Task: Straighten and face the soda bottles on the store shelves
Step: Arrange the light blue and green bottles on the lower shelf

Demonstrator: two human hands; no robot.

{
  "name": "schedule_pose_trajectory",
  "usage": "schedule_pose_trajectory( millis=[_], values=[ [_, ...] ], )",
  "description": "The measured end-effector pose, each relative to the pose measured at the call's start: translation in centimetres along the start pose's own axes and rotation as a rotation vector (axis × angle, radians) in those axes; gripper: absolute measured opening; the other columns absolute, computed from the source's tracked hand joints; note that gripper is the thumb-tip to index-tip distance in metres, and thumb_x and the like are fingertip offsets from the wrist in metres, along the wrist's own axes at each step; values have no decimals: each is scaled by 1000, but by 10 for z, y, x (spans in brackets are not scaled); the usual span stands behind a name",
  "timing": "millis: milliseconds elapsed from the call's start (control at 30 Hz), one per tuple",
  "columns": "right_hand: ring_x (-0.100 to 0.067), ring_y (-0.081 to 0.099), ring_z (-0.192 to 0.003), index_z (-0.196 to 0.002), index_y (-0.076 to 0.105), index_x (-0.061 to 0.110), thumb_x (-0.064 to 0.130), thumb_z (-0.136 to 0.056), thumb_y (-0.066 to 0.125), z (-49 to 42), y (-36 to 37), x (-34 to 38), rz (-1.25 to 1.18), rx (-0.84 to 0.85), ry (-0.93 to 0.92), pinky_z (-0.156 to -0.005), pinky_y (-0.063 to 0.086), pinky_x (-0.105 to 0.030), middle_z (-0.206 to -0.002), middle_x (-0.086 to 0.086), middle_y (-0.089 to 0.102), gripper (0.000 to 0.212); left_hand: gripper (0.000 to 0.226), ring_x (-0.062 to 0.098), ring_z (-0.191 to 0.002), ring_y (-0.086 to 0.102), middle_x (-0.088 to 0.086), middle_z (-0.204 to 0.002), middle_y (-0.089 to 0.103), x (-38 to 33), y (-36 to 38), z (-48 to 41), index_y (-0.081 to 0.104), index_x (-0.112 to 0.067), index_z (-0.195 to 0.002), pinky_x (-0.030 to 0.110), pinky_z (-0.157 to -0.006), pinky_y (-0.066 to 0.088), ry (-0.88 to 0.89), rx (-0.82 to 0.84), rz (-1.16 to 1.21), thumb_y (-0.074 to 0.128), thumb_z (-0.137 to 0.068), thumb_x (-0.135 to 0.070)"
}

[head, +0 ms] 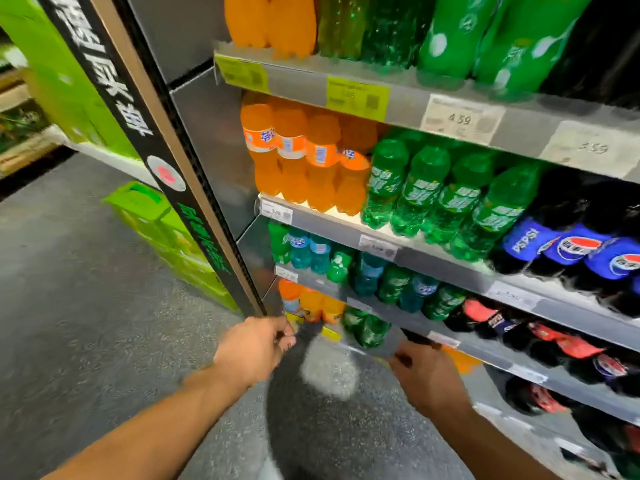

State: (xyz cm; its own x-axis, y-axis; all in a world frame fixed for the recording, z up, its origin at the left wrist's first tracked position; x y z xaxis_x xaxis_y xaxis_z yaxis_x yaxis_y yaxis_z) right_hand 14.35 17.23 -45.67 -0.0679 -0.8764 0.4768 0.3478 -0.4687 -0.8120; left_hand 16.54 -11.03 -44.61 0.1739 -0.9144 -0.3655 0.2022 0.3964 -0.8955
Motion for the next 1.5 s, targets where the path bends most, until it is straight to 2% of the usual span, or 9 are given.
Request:
schedule_pose_trajectory(
  millis=[167,367,500,600,967,1100,1267,1333,1500],
  values=[
    [-5,54,-55,-75,64,19,38,-94,58,-6,50,3,-52,13,126,-51,41,-27,-61,1,59,27,10,19,-80,66,-10,-84,70,43,28,-24,63,-30,-93,30,-66,50,75,20,-1,56,-86,-27],
    [-4,61,-69,-71,64,31,40,-85,62,-37,109,-32,-30,34,188,-67,51,-29,-72,9,67,17,21,24,-81,65,-2,-82,70,67,94,-71,64,-23,-93,36,-65,50,137,12,47,50,-90,-37],
    [-9,62,-69,-70,62,32,40,-87,59,-67,135,-54,-7,45,209,-65,50,-31,-71,7,67,19,18,18,-82,64,-6,-87,69,76,133,-101,64,-26,-94,33,-65,48,111,14,47,52,-93,-40],
    [-5,60,-65,-75,64,22,36,-89,59,-89,142,-61,-58,-22,202,-63,50,-29,-71,3,67,20,19,17,-78,63,-6,-84,69,73,154,-122,63,-24,-91,35,-63,50,131,13,28,49,-94,-37],
    [-7,68,-72,-83,70,33,40,-90,61,-171,178,-74,-143,-213,204,-67,55,-29,-78,10,74,13,11,6,-74,57,-14,-84,67,59,215,-229,63,-35,-92,27,-65,47,272,-46,98,53,-93,-40],
    [-16,68,-70,-77,68,23,34,-90,63,-204,179,-71,-198,-325,162,-65,55,-35,-75,4,74,18,13,6,-80,61,-14,-88,69,65,221,-259,65,-34,-97,24,-64,42,267,-105,105,55,-93,-39],
    [-10,62,-67,-82,71,26,35,-92,63,-247,176,-45,-239,-445,24,-54,40,-18,-71,10,68,16,9,8,-74,60,-11,-81,68,63,214,-287,67,-28,-90,26,-66,41,338,-207,210,58,-92,-27],
    [-11,63,-70,-82,72,24,35,-90,64,-258,177,-37,-263,-491,-23,-59,41,-25,-73,9,69,16,10,8,-74,58,-13,-78,65,66,214,-297,64,-29,-85,28,-68,43,380,-241,245,56,-91,-28],
    [-8,48,-62,-61,50,22,22,-86,57,-263,179,-39,-282,-541,-68,-58,39,-28,-61,10,56,26,16,6,-78,54,-17,-80,59,60,208,-298,57,-32,-88,33,-70,45,455,-335,101,46,-94,-41]
  ],
)
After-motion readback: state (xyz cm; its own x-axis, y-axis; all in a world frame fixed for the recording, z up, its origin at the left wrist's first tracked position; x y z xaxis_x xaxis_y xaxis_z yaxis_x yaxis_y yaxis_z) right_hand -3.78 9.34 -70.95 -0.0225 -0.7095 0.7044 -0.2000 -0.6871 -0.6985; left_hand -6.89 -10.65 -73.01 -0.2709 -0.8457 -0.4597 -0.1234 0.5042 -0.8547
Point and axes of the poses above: each hand's wrist, its own z-axis away from the middle knuckle, its own y-axis out of the palm, x = y × z, the point moved 8 cm from there along -z, towards the middle knuckle
